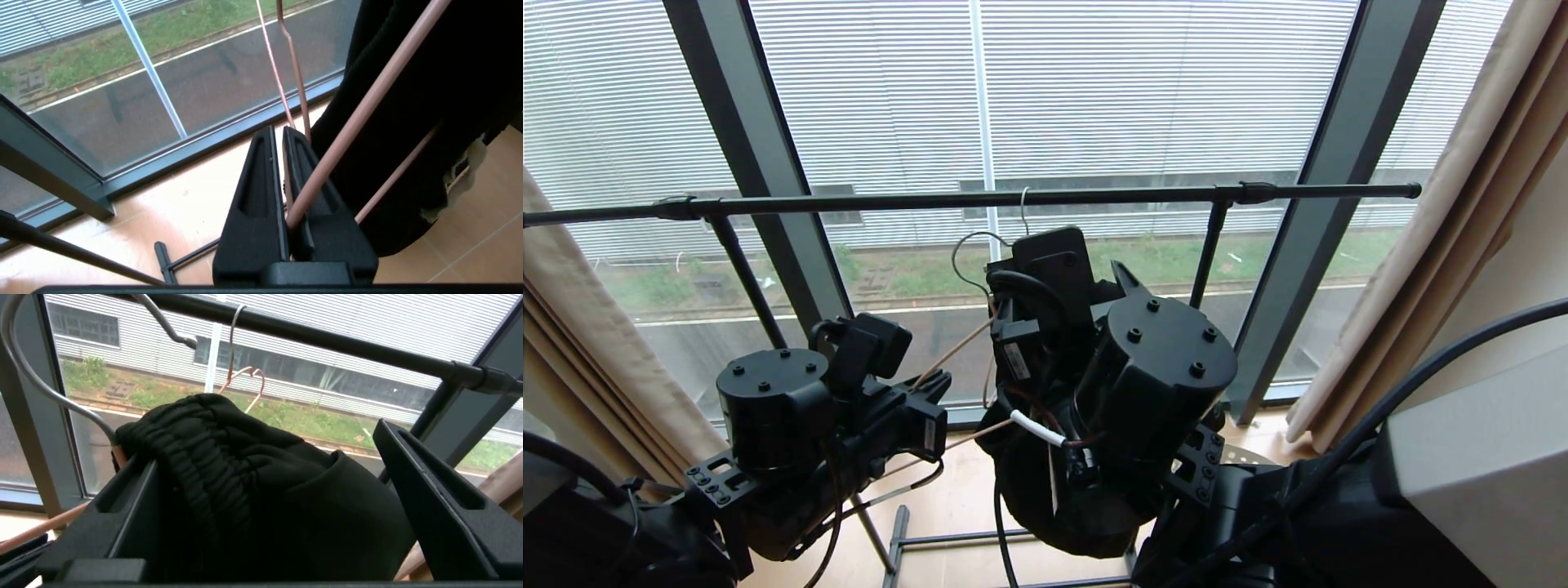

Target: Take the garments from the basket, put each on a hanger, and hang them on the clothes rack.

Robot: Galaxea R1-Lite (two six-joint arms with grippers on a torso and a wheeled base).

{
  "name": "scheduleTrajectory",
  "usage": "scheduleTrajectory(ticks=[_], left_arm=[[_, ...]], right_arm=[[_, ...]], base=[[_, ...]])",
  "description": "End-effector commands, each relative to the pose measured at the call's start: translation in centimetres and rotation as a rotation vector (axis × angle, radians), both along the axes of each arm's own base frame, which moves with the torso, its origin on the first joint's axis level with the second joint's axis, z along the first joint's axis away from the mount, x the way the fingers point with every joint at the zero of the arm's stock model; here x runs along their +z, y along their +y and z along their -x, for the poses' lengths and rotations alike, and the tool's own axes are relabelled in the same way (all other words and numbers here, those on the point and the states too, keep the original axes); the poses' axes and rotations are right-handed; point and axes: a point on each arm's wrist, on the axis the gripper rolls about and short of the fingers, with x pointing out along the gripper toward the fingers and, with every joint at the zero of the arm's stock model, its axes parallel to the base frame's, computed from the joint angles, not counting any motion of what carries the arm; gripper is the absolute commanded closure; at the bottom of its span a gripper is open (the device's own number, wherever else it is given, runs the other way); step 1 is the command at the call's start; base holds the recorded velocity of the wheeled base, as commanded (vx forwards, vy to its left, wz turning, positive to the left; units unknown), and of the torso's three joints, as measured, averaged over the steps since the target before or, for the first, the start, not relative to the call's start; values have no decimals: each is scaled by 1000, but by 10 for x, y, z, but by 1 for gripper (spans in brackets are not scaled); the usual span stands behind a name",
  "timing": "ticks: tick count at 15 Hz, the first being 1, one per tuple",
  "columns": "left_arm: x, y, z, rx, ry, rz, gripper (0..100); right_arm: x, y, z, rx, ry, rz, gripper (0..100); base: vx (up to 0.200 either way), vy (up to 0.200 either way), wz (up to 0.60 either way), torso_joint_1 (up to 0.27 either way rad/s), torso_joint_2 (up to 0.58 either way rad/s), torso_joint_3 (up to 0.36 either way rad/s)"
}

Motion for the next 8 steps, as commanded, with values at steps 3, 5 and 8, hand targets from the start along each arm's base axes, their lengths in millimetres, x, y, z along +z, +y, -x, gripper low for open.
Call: scheduleTrajectory(ticks=[3, 5, 8], left_arm=[[2, 3, -4, 15, -8, 4, 100], [2, 3, -4, 17, -11, 6, 100], [3, 3, -4, 17, -13, 7, 100]], right_arm=[[-1, -2, 9, 17, 7, 11, 0], [-4, -5, 13, 24, 15, 26, 0], [-15, -10, 18, 34, 37, 65, 0]], base=[[0, 0, 0, 0, 0, 0], [0, 0, 0, 0, 0, 0], [0, 0, 0, 0, 0, 0]])
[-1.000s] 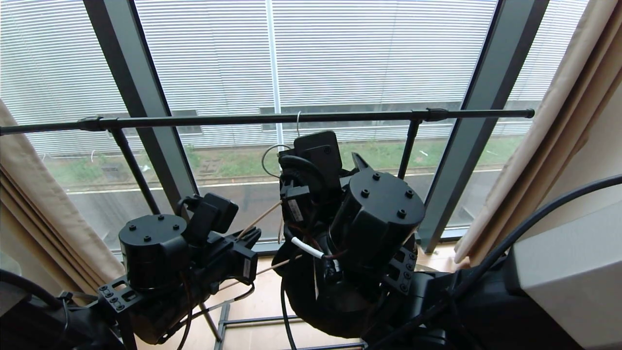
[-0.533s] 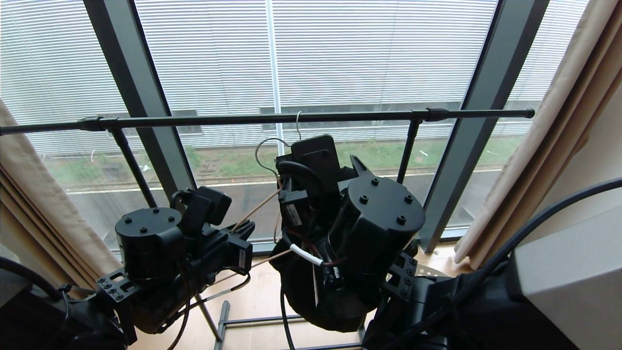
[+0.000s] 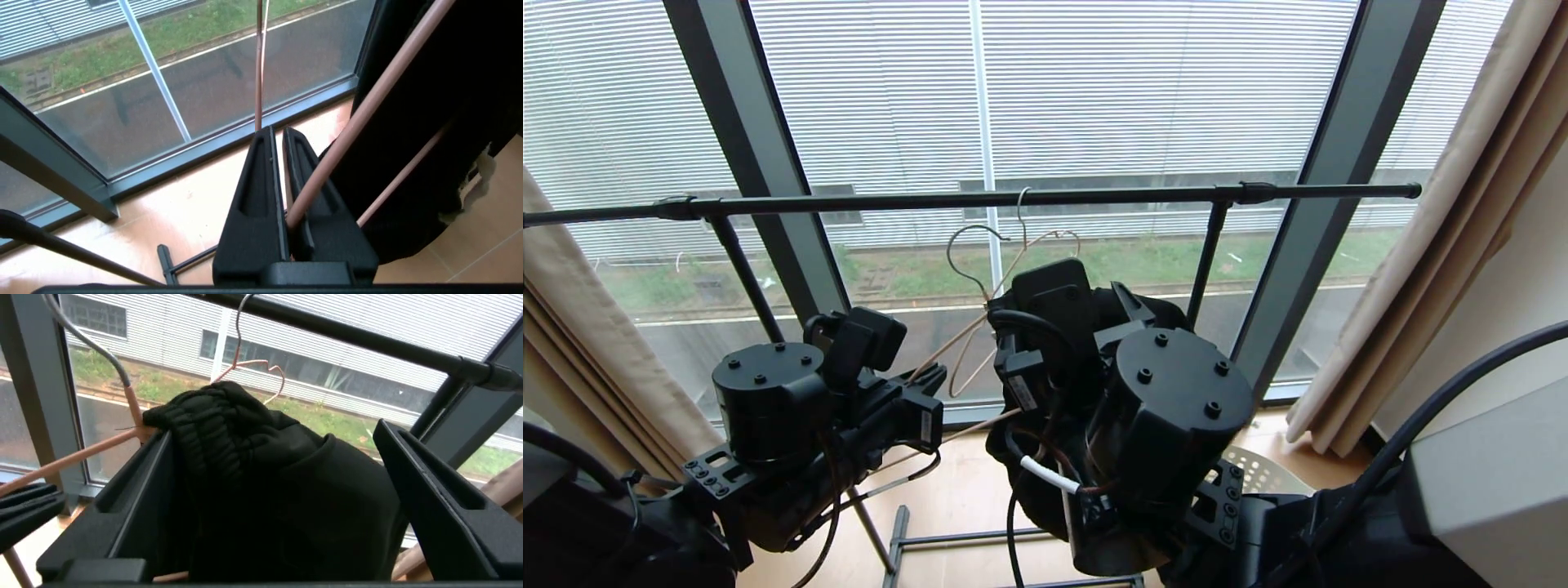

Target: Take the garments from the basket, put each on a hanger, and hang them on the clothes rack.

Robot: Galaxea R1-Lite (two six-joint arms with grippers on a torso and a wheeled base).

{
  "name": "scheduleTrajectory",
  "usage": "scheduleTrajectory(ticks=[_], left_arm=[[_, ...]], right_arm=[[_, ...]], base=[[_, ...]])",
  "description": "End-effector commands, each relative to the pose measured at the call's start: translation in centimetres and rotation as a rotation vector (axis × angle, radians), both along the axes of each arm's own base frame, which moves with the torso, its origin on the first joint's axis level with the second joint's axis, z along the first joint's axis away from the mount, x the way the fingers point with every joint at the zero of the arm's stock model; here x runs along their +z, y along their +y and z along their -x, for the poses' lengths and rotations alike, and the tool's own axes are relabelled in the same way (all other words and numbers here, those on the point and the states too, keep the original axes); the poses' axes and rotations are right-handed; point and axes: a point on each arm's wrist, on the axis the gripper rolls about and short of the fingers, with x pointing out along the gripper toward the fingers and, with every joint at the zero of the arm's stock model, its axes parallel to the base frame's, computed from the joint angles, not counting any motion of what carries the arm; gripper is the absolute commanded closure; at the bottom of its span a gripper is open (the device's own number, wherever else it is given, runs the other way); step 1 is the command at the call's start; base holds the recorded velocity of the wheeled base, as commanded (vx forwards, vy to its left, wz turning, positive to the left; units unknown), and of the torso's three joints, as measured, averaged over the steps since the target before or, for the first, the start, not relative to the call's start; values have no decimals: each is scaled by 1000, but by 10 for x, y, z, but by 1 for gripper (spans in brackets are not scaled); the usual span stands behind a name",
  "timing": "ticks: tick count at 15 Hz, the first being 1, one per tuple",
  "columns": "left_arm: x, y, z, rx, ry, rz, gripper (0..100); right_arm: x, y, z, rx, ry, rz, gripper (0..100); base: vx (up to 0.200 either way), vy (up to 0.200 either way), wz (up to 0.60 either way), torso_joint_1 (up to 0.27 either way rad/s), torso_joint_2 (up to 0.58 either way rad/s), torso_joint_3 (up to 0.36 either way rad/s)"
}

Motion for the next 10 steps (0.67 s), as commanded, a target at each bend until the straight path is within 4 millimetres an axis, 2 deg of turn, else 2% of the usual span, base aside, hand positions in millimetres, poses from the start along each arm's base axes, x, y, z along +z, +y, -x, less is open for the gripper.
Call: scheduleTrajectory(ticks=[1, 10], left_arm=[[1, 0, 0, -1, -3, 1, 100], [2, 2, -2, 10, -11, 5, 100]], right_arm=[[-4, -4, 3, 2, 10, 18, 0], [-4, -9, 14, 60, 14, 39, 0]], base=[[0, 0, 0, 0, 0, 0], [0, 0, 0, 0, 0, 0]])
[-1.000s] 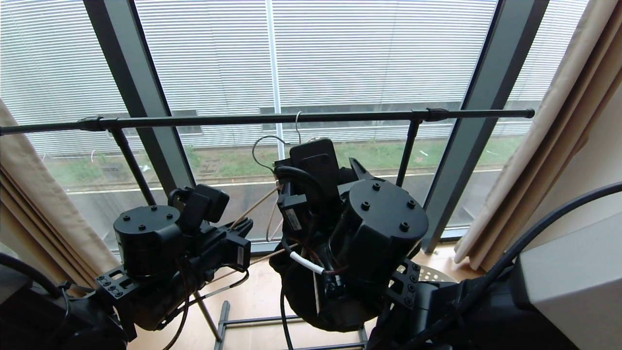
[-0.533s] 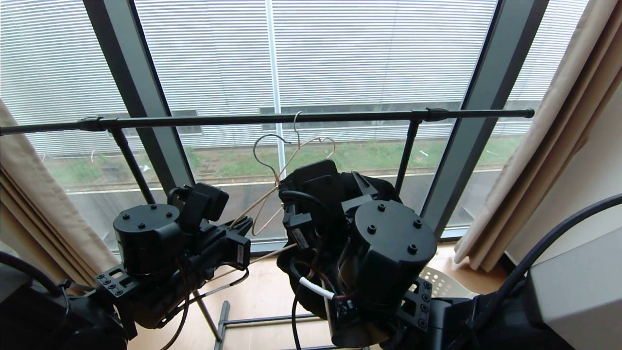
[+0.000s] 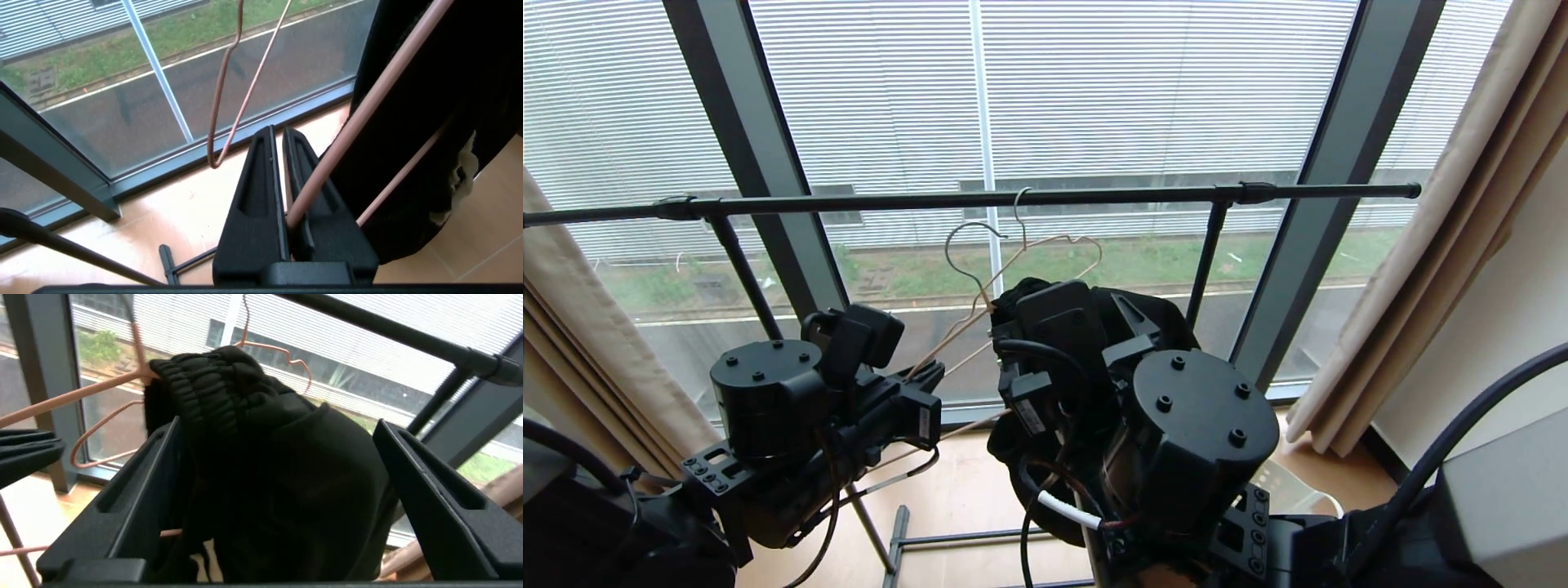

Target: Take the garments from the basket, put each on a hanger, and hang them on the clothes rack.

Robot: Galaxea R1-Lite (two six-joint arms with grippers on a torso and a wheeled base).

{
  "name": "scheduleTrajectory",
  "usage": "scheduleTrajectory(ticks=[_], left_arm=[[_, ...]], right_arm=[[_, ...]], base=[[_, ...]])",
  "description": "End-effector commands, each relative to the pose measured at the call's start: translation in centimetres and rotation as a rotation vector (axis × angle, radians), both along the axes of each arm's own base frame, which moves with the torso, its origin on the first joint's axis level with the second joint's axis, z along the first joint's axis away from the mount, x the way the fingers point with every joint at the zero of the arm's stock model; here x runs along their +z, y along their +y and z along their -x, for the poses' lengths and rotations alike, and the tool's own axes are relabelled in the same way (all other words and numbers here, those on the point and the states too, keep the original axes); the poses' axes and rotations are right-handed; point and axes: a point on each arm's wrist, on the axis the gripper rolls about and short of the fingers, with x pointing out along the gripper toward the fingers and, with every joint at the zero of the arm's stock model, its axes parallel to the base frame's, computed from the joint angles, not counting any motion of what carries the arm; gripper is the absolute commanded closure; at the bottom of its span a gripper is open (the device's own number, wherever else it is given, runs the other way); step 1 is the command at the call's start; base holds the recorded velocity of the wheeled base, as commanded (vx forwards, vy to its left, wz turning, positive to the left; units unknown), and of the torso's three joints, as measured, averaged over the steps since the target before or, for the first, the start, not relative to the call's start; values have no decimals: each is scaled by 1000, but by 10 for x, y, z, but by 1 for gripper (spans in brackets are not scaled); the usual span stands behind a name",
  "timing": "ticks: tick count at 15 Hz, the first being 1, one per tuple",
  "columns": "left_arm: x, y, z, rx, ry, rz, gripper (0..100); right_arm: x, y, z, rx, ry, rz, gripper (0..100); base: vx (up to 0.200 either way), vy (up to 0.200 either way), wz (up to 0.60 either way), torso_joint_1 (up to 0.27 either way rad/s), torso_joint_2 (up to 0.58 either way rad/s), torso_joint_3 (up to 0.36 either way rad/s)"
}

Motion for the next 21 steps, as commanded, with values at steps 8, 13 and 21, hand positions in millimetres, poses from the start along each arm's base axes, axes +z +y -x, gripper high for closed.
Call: scheduleTrajectory(ticks=[8, 13, 21], left_arm=[[0, 1, 1, 1, 2, -3, 100], [-2, 0, 3, -11, 8, -14, 100], [-13, -11, 22, -93, 43, -67, 100]], right_arm=[[-1, -17, 22, 116, 17, 52, 0], [19, -67, 34, 303, 62, 149, 0], [65, -151, 2, 695, 412, 374, 0]], base=[[0, 0, 0, 0, 0, 0], [0, 0, 0, 0, 0, 0], [0, 0, 0, 0, 0, 0]])
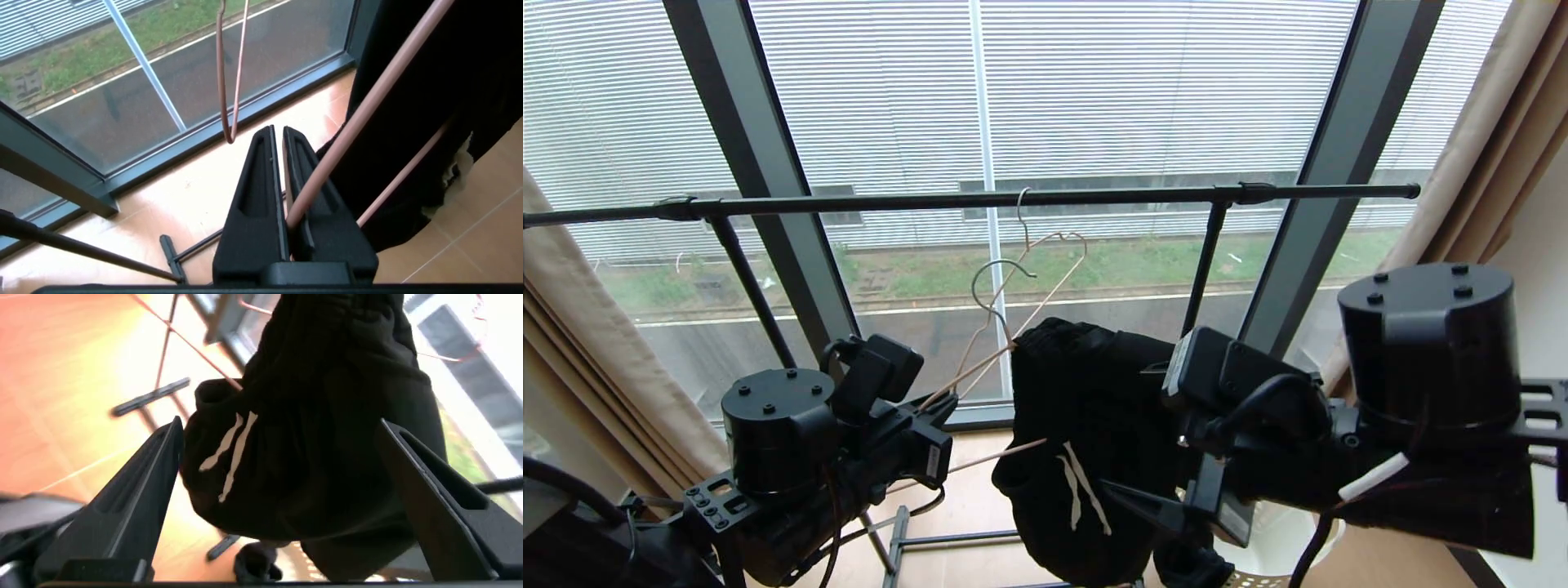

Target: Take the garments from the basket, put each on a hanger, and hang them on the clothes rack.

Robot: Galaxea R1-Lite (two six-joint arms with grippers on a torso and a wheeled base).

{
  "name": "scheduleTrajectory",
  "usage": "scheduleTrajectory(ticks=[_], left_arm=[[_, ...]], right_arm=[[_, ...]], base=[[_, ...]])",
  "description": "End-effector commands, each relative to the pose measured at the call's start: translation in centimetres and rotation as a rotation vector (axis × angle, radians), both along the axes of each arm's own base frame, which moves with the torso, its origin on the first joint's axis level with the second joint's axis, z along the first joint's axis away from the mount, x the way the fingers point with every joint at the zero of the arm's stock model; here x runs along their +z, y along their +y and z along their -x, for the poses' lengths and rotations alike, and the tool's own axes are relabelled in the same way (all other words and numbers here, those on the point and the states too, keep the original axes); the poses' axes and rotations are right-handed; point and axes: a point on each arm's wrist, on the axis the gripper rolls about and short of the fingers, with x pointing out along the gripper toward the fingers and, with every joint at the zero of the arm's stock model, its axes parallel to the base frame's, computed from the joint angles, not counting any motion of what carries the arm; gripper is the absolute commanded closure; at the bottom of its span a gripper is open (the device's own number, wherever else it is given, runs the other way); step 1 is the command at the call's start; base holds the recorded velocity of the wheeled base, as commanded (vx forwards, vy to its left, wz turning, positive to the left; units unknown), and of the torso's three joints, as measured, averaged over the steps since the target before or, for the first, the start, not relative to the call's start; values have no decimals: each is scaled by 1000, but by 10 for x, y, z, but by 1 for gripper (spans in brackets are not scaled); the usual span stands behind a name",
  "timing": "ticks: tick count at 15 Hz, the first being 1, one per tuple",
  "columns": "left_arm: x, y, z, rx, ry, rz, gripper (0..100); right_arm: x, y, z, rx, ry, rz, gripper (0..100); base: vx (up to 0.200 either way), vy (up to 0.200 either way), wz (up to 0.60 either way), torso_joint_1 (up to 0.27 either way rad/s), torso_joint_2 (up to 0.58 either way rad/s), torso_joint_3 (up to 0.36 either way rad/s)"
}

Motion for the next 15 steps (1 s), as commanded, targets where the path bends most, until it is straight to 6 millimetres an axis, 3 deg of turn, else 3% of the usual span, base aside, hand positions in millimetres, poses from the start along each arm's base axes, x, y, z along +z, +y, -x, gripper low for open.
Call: scheduleTrajectory(ticks=[1, 6, 9, 15], left_arm=[[-1, -2, 4, -15, 6, -4, 100], [-2, -4, 14, -87, -43, -11, 100], [-2, -7, 17, -107, -52, -9, 100], [-2, -8, 18, -113, -54, -8, 100]], right_arm=[[40, -24, -19, 63, -1, -36, 0], [67, -33, -65, 317, 194, 49, 0], [78, -22, -83, 362, 312, 97, 0], [51, 13, -118, 343, 360, 183, 0]], base=[[0, 0, 0, 0, 0, 0], [0, 0, 0, 0, 0, 0], [0, 0, 0, 0, 0, 0], [0, 0, 0, 0, 0, 0]])
